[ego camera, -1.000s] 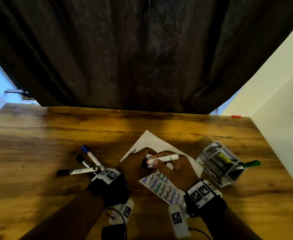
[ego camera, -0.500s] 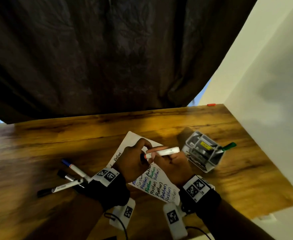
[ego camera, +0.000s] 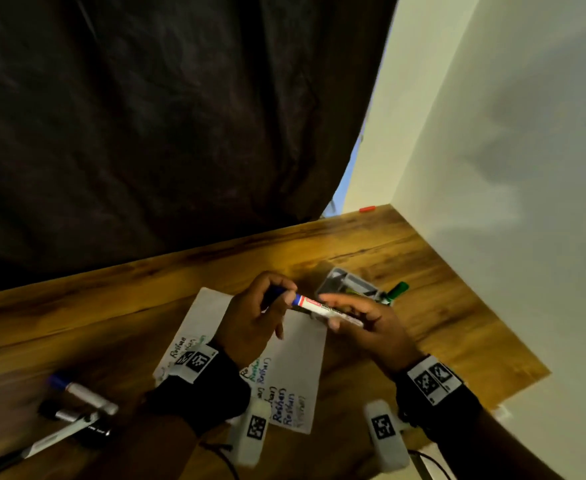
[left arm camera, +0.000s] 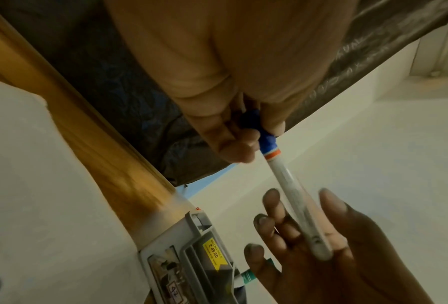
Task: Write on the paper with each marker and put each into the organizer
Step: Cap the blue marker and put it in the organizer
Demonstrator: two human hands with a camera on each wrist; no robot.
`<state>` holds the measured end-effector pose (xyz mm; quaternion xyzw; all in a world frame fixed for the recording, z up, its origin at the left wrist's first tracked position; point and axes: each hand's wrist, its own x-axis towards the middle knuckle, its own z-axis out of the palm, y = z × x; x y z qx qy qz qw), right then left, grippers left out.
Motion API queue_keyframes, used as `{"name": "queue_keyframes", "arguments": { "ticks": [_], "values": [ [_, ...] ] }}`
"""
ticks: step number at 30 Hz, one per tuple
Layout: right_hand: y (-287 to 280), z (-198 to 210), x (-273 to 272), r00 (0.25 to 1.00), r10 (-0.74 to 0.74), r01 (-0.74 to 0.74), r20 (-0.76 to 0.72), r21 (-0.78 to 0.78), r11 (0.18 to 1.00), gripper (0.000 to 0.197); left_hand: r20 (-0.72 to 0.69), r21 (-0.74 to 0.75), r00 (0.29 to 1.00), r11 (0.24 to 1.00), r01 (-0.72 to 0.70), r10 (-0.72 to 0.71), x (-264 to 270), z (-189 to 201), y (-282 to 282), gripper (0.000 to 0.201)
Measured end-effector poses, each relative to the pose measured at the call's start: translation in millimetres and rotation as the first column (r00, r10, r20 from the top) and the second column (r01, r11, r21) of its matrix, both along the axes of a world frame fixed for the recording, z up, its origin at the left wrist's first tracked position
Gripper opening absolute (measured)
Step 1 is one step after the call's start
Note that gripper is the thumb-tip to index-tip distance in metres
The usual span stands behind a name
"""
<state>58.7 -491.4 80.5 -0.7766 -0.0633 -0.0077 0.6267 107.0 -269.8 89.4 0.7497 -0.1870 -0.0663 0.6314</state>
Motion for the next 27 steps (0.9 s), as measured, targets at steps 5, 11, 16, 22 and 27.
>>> {"name": "queue_keyframes", "arguments": {
  "ticks": [5,11,16,22,27],
  "values": [
    [-64,6,-2,0.972,-0.210,0.210,0.105,0.013,0.978,0.025,0.086,0.050,0.996,0.998,-0.027,0.023,21,10,-44,0.017],
    [-113,4,-4,0.942,-0.287,0.289,0.171,0.019,0.957,0.021,0.198,0.168,0.977,0.985,0.041,-0.075,44,8,-105,0.016],
    [-138,-8,-2,0.925,-0.338,0.335,0.176,0.047,0.941,0.020,0.274,0.353,0.943,0.932,0.085,-0.190,54,-1,-144,0.020],
    [-153,-24,1,0.933,-0.345,0.339,0.102,0.068,0.938,0.018,0.202,0.665,0.913,0.734,0.139,-0.355,63,-23,-172,0.024],
    [-160,-27,1,0.930,-0.360,0.350,0.074,0.115,0.930,0.018,0.190,0.720,0.922,0.686,0.103,-0.338,59,-29,-182,0.038]
  ]
}}
